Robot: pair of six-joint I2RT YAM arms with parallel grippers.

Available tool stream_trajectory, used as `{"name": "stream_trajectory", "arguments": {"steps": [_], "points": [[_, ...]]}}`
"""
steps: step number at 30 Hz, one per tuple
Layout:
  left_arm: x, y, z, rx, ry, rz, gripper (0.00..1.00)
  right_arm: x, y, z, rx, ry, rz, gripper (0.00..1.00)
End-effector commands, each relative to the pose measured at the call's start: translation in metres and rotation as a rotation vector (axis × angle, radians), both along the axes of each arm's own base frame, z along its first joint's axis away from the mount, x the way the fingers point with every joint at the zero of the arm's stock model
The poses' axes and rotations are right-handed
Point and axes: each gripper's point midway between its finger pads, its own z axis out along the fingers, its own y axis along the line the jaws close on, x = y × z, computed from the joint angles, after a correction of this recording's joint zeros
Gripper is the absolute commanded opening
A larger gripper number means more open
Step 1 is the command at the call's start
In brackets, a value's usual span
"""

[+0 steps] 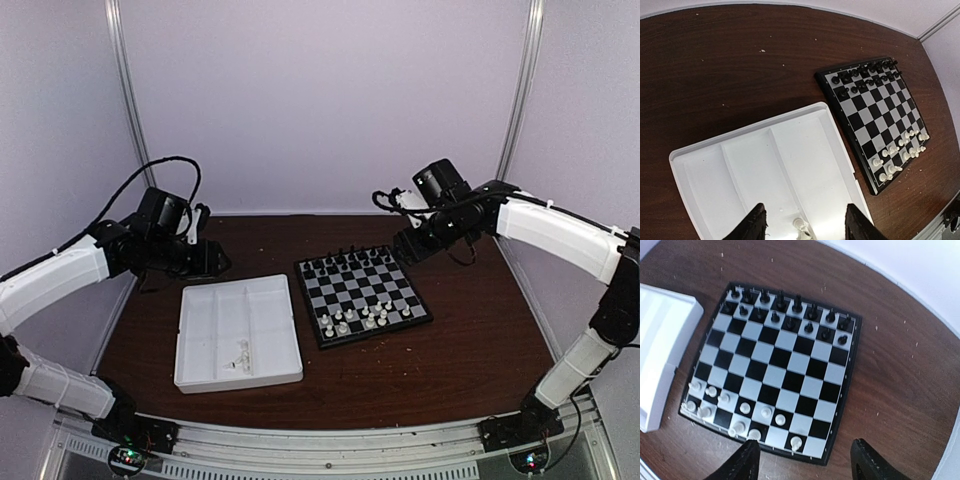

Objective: Set up the chess pieces on the board
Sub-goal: Place the chess piece on the chessboard, then adjust the chess piece in the storage box.

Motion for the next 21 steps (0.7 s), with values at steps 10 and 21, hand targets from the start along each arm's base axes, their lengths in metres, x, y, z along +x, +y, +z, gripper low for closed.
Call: {"name": "stream_trajectory", "arguments": {"steps": [10,21], "points": [[0.004,0.004,-0.008,0.025,-0.059,-0.016,0.54,0.029,0.042,0.104,0.361,-0.333,0.058,0.99],[-0.018,-0.01,-0.011,0.037,0.02,-0.136,0.54,0.022,0.039,0.083,0.467,-0.275,-0.034,1.0]]}}
